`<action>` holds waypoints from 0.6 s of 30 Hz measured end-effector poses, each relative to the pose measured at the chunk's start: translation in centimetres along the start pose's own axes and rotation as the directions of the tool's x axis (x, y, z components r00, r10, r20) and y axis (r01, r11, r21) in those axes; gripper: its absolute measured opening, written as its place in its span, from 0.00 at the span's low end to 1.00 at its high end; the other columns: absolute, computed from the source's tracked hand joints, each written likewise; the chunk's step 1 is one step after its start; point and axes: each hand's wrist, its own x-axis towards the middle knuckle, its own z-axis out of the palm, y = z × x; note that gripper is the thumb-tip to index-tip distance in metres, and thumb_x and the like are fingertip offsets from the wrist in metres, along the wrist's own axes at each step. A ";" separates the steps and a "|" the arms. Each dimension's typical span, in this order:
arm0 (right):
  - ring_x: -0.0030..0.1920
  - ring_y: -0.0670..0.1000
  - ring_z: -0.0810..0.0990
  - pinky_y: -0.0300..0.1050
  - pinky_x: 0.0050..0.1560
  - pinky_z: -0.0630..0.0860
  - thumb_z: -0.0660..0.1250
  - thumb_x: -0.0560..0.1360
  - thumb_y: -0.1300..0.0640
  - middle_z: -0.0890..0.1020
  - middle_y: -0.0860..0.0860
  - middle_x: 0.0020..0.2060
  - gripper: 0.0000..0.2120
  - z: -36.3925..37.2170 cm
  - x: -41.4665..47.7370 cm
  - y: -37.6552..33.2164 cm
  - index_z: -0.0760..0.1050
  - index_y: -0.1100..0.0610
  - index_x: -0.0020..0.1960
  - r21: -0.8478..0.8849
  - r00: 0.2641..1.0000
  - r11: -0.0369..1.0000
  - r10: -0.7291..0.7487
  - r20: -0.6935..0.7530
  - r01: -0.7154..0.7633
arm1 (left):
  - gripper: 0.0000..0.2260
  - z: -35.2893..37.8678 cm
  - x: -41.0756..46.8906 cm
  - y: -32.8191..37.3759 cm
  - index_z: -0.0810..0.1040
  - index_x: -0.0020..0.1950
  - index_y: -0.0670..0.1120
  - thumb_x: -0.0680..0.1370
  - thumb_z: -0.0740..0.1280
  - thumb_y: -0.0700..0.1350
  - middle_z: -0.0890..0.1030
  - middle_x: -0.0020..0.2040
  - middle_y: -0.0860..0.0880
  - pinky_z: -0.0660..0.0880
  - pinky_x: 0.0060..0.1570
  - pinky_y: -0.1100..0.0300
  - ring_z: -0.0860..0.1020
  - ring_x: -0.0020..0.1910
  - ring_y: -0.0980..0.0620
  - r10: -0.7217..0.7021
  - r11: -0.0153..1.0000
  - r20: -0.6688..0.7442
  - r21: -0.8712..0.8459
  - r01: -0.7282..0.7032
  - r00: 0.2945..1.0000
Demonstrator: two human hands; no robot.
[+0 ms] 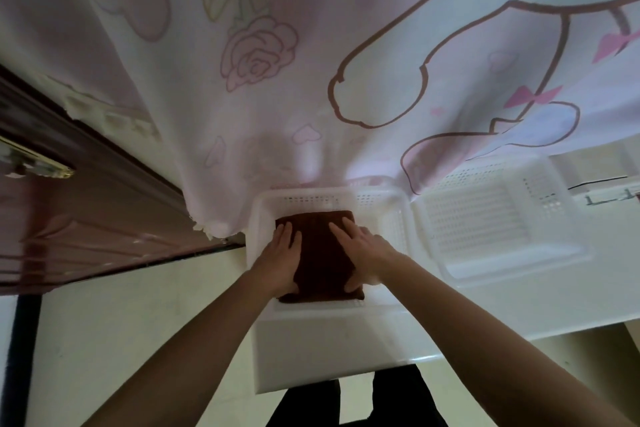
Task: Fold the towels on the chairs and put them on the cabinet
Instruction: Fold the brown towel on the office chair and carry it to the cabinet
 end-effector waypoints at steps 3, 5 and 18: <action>0.80 0.60 0.50 0.57 0.74 0.63 0.80 0.66 0.45 0.40 0.60 0.80 0.64 1.0 1.6 -0.4 0.35 0.58 0.80 -0.094 0.999 0.995 0.038 0.037 -0.035 | 0.54 0.2 1.8 0.0 0.39 0.79 0.39 0.70 0.78 0.45 0.37 0.79 0.39 0.52 0.78 0.51 0.39 0.79 0.41 -0.040 0.999 0.022 0.027 0.039 0.999; 0.80 0.59 0.48 0.57 0.76 0.60 0.80 0.67 0.45 0.38 0.59 0.80 0.63 1.6 2.4 0.0 0.35 0.59 0.80 -0.109 0.998 0.992 0.066 0.003 -0.066 | 0.53 0.5 2.6 0.1 0.38 0.79 0.38 0.71 0.77 0.41 0.37 0.79 0.38 0.53 0.77 0.51 0.40 0.79 0.41 -0.050 0.998 -0.011 0.030 0.051 0.999; 0.80 0.58 0.46 0.56 0.78 0.55 0.73 0.71 0.39 0.39 0.57 0.80 0.54 1.1 -1.0 1.3 0.40 0.53 0.82 0.010 0.984 0.999 -0.043 -0.172 0.046 | 0.42 -0.7 -1.0 1.9 0.39 0.80 0.45 0.78 0.67 0.40 0.35 0.79 0.45 0.51 0.78 0.50 0.37 0.79 0.46 -0.046 0.978 -0.161 -0.209 0.011 0.986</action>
